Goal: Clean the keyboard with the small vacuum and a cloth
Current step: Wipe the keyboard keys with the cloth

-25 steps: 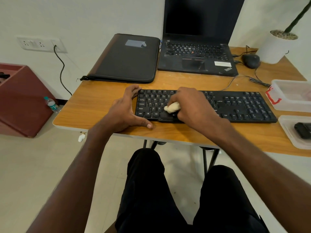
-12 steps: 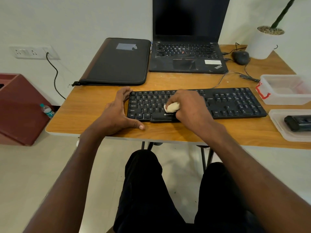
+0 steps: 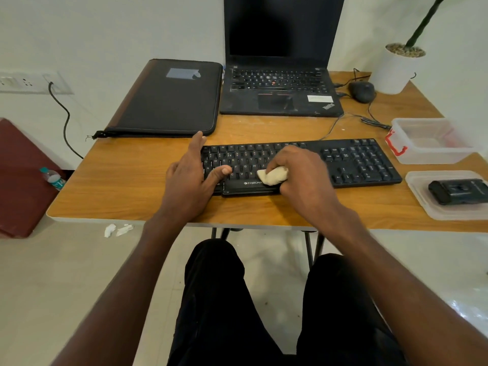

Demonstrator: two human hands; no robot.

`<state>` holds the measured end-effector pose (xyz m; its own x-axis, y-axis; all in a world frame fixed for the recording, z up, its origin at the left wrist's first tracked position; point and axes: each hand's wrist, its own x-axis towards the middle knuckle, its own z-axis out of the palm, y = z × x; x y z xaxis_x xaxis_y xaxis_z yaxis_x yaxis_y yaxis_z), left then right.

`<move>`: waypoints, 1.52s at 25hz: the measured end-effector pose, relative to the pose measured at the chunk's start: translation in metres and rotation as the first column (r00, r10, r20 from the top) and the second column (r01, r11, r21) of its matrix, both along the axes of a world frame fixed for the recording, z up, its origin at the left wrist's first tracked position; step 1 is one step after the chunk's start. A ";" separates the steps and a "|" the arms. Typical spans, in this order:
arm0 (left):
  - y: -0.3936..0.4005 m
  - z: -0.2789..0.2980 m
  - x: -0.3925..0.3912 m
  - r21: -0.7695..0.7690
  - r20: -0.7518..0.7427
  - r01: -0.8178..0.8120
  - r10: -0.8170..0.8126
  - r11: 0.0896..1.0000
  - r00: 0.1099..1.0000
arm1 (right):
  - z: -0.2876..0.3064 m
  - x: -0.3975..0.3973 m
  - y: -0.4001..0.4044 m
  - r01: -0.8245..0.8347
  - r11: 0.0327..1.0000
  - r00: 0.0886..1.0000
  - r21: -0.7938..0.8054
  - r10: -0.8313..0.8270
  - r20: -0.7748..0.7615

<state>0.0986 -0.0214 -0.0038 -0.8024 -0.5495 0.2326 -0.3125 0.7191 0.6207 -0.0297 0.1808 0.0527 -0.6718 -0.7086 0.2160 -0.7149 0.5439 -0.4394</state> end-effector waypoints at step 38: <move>-0.045 0.019 0.027 0.331 0.259 0.103 -0.196 0.938 0.946 | 0.017 -0.006 0.007 0.341 0.865 0.846 -0.368 -0.111 0.522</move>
